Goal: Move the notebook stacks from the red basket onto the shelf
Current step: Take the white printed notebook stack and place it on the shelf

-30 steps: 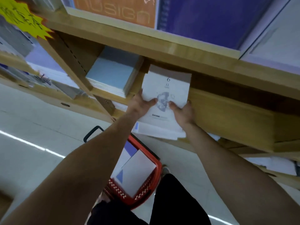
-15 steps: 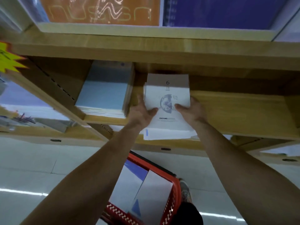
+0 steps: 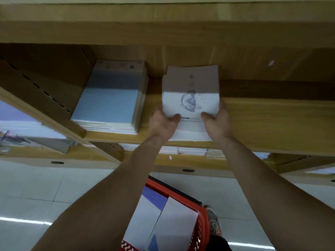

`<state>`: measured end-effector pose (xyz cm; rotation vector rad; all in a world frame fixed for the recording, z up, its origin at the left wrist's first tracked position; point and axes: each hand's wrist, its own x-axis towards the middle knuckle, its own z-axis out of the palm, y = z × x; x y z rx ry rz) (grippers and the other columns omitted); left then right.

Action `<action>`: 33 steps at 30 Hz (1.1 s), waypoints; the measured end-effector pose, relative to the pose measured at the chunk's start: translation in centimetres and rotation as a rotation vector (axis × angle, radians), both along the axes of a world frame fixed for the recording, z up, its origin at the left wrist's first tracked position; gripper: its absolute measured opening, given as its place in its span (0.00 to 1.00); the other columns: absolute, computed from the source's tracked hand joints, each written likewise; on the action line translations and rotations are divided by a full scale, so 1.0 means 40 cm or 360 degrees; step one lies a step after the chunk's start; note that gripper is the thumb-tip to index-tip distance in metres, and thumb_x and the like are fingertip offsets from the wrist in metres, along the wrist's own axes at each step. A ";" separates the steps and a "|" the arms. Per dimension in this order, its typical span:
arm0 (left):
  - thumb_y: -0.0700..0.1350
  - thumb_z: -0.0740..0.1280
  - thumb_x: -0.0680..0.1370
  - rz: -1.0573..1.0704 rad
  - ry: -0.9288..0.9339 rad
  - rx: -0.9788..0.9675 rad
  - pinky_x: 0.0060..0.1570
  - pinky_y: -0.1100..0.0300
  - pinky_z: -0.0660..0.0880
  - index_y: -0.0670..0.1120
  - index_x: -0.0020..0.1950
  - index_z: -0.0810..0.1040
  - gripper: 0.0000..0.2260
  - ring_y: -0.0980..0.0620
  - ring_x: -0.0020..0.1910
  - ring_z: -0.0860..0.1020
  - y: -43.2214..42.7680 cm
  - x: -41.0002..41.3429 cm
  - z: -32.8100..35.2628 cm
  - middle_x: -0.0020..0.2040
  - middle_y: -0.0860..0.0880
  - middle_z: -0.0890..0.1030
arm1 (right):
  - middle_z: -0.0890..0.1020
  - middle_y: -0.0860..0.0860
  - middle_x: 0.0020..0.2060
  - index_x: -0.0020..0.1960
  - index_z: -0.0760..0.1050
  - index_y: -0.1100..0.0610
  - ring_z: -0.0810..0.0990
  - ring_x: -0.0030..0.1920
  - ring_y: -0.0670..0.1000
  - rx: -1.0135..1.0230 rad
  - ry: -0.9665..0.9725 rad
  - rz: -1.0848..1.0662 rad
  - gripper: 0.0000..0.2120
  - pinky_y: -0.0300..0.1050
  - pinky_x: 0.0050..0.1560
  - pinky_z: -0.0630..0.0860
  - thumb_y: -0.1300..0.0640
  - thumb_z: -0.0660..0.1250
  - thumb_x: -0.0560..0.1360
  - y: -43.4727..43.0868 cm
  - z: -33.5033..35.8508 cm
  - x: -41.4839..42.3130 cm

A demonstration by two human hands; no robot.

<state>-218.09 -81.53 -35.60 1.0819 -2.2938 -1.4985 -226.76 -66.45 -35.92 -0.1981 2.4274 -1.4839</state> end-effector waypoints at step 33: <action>0.49 0.75 0.74 -0.0427 -0.0363 -0.0627 0.52 0.45 0.81 0.59 0.79 0.49 0.42 0.44 0.51 0.81 -0.028 0.118 -0.047 0.59 0.46 0.80 | 0.60 0.49 0.78 0.80 0.61 0.47 0.64 0.75 0.50 0.0428 0.0378 0.0458 0.43 0.33 0.70 0.58 0.54 0.79 0.70 0.087 -0.035 0.051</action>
